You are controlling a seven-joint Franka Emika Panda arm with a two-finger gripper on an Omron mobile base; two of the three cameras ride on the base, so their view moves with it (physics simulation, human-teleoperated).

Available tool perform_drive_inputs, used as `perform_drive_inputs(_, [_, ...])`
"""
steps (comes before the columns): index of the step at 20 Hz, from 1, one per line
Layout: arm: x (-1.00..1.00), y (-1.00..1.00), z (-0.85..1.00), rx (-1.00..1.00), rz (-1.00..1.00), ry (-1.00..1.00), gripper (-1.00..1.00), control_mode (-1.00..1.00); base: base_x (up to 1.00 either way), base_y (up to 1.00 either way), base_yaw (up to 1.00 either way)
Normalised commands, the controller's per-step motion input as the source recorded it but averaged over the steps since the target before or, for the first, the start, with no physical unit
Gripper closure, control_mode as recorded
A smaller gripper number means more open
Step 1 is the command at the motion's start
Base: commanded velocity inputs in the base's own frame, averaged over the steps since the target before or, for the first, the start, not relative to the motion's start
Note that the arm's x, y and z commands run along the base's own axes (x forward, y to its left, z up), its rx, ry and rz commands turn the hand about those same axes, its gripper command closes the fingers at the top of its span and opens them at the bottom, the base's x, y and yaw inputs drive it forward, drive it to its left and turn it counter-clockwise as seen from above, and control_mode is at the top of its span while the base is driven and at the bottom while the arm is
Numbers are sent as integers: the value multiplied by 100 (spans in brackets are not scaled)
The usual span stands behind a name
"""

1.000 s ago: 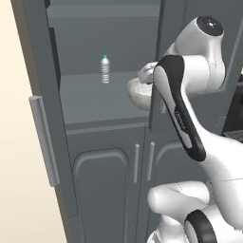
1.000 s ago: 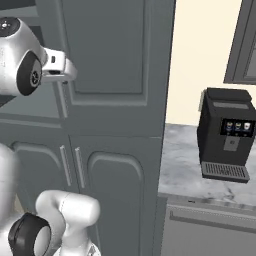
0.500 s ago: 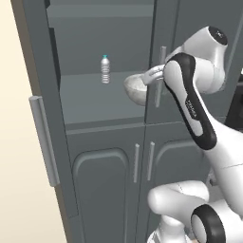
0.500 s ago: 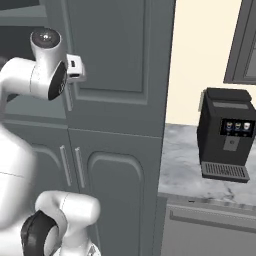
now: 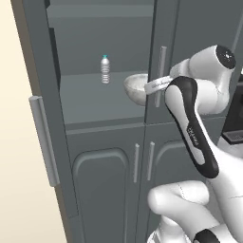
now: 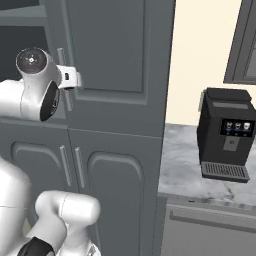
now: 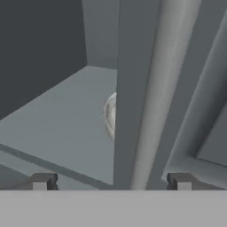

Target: Pick the mug and place it in the sink. Pick the bowl and place it in the open cabinet and then close the cabinet.

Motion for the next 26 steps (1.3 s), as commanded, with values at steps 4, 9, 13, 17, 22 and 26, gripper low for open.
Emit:
perform_drive_inputs(4, [-98,2,8,0,-19,0,-100,-100,0,0,0])
perform_drive_inputs(9, [-100,0,3,0,-27,-1,-100,-100,0,0,0])
perform_drive_inputs(13, [-100,0,1,0,-23,-6,-100,-100,0,0,0])
perform_drive_inputs(17, [-100,0,18,0,-16,-1,-100,-100,0,0,0])
perform_drive_inputs(22, [-100,0,27,-1,-10,0,-100,-100,0,0,0])
perform_drive_inputs(26, [-100,0,15,-2,-10,-2,-100,-100,0,0,0])
